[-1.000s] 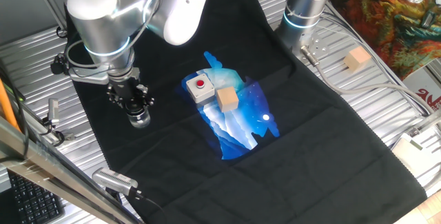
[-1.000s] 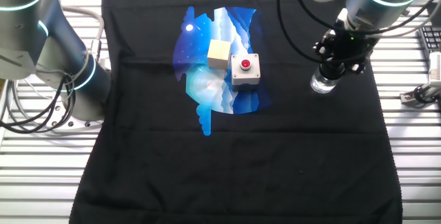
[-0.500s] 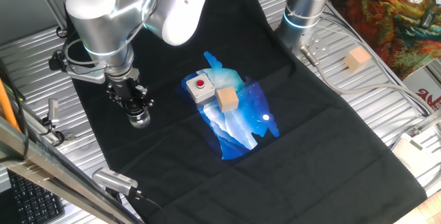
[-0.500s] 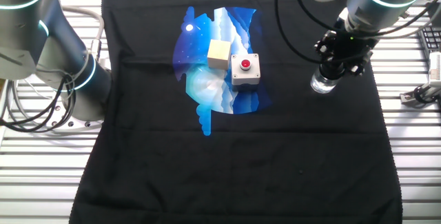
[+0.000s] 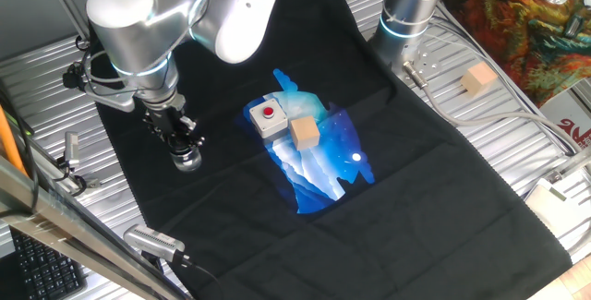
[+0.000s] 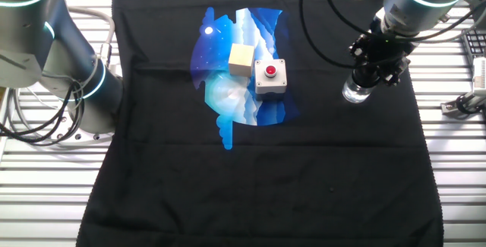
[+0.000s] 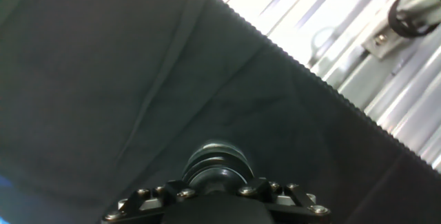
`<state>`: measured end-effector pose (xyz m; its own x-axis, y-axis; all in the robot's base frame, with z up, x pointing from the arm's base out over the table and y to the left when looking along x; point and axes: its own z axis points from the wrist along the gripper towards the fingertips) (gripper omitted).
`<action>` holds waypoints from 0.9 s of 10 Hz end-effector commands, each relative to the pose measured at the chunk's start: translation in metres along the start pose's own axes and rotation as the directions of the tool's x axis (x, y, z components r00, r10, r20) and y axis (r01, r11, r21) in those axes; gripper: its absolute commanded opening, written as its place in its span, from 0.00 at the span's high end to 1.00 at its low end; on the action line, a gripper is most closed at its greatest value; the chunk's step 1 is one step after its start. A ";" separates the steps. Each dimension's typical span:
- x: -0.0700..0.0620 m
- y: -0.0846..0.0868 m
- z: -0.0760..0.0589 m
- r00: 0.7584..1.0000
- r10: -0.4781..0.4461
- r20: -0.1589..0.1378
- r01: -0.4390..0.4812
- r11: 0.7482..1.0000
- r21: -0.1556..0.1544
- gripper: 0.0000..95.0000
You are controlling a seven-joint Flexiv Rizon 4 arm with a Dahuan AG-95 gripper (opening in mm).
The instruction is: Screw the lid onto the jar
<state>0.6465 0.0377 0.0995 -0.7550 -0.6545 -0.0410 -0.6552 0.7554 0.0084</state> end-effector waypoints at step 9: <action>0.002 -0.001 -0.001 0.963 0.268 -0.008 -0.268 0.963 -0.001 1.00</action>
<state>0.6461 0.0362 0.0996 -0.9010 -0.4328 -0.0305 -0.4335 0.9009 0.0209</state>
